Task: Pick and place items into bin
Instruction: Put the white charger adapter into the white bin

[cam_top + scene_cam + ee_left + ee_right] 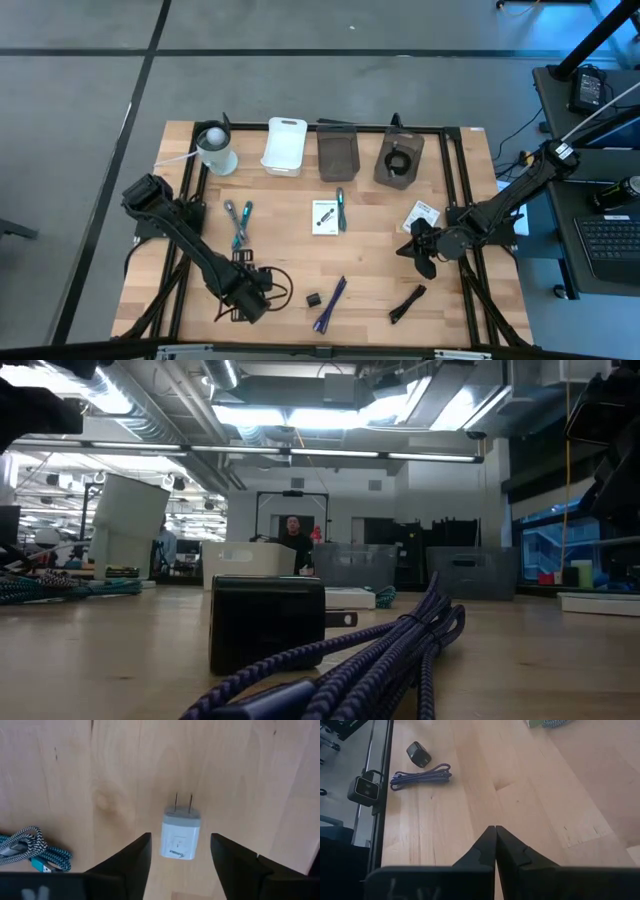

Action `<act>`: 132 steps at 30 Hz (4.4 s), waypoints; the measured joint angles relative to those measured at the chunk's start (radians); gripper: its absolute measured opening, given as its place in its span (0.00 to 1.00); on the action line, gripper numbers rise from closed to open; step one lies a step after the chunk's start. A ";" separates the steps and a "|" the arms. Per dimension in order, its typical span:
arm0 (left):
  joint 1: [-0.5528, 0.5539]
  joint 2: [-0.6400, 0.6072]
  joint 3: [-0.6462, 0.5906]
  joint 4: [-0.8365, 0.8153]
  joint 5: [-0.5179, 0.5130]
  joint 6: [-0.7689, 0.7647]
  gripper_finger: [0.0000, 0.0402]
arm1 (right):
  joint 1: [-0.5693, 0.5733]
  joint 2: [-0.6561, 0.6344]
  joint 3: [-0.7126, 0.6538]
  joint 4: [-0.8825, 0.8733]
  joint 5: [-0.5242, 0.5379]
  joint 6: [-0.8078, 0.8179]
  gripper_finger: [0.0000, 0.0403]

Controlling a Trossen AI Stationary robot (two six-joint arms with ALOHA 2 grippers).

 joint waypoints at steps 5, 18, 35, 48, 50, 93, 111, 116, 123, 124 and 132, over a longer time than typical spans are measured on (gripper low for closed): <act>0.000 0.000 -0.026 0.042 0.001 0.000 0.56 | 0.000 0.000 0.000 0.000 0.000 0.000 0.02; 0.000 0.026 -0.052 0.099 0.011 0.087 0.56 | 0.000 0.000 0.000 0.001 0.001 0.002 0.02; 0.006 0.147 -0.050 0.103 0.070 0.051 0.46 | 0.000 0.000 0.000 0.001 0.002 0.002 0.02; 0.034 0.141 -0.017 0.086 0.143 0.052 0.36 | 0.000 0.000 0.000 0.001 0.002 0.000 0.02; 0.047 0.141 0.005 0.066 0.134 0.052 0.36 | 0.000 0.000 0.000 0.001 0.001 -0.013 0.02; 1.313 -0.107 0.171 0.088 -0.009 1.071 0.36 | -0.105 0.001 0.001 0.063 0.084 0.033 0.02; 1.439 0.208 0.171 0.186 0.006 1.440 0.39 | -0.276 0.000 0.001 0.144 0.083 0.036 0.02; 1.439 0.208 0.171 0.191 0.010 1.482 0.48 | -0.304 0.000 0.001 0.146 0.082 0.036 0.02; 1.439 0.208 0.171 0.206 0.008 1.485 0.49 | -0.336 0.000 0.001 0.145 0.082 0.032 0.02; 1.439 0.208 0.171 0.205 0.005 1.485 0.48 | -0.341 0.000 0.001 0.145 0.082 0.031 0.02; 1.439 0.208 0.211 0.188 -0.029 1.439 0.47 | -0.360 0.000 0.001 0.142 0.082 0.025 0.02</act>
